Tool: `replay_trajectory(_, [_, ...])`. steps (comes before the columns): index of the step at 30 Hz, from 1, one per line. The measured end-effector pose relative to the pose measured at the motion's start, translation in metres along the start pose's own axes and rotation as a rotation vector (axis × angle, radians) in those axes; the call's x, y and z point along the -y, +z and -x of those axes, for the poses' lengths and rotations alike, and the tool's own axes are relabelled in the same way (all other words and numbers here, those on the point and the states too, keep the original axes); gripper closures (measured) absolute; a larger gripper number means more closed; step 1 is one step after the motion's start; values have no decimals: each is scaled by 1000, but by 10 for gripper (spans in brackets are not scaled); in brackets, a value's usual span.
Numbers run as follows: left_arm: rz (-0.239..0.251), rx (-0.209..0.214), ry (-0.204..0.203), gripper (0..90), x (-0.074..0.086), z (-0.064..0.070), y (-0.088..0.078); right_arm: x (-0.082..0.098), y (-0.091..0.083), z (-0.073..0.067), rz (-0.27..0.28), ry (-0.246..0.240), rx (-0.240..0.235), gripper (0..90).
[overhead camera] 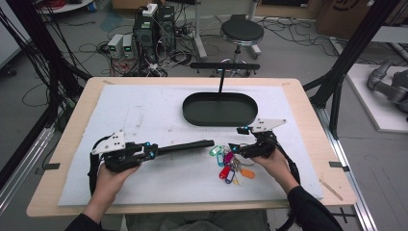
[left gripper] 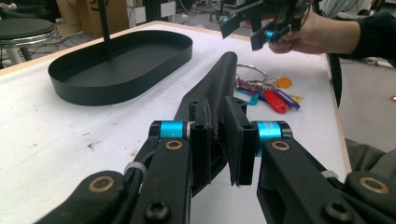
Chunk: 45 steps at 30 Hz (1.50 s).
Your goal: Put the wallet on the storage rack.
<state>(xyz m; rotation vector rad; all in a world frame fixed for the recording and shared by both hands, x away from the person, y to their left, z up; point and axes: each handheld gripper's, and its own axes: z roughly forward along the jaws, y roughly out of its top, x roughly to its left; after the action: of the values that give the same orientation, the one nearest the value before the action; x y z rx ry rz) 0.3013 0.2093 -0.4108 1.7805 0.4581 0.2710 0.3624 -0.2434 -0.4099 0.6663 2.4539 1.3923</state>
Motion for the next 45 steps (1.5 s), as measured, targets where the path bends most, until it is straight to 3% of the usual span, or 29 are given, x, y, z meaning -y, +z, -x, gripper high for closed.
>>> replay_trajectory(6, [1,7,-15,807,1,-2,0,-12,29,-10,-32,-57,-88,288])
replay_trajectory(8, [3,9,-20,806,2,-2,0,-13,32,-12,-40,-66,-95,290])
replay_trajectory(9, [2,10,-21,806,2,-2,0,-17,42,-16,-61,-85,-119,332])
replay_trajectory(14, [4,13,-23,806,2,-2,0,-24,57,-22,-77,-114,-134,374])
replay_trajectory(16, [3,15,-23,806,2,-2,0,-27,65,-25,-86,-150,-148,488])
replay_trajectory(20, [10,10,-24,806,3,-3,-3,-27,66,-28,-98,-179,-132,570])
replay_trajectory(22, [15,5,-21,805,2,-4,-4,-28,62,-28,-88,-191,-136,684])
replay_trajectory(30, [21,-18,-3,786,4,-6,-12,-30,56,-32,-96,-195,-206,762])
replay_trajectory(33, [23,-40,9,717,6,-7,-13,-30,56,-33,-100,-196,-219,769])
replay_trajectory(35, [16,-84,21,561,7,-8,-14,-29,56,-32,-98,-174,-237,774])
replay_trajectory(37, [5,-91,18,445,9,-10,-15,-29,56,-31,-99,-170,-235,775])
replay_trajectory(38, [5,-91,18,422,9,-10,-15,-29,56,-31,-99,-170,-235,775])
replay_trajectory(41, [-68,-102,52,387,17,-13,-9,-29,56,-30,-100,-152,-249,774])
replay_trajectory(45, [-113,-90,42,349,22,-19,2,-28,56,-29,-97,-150,-246,773])
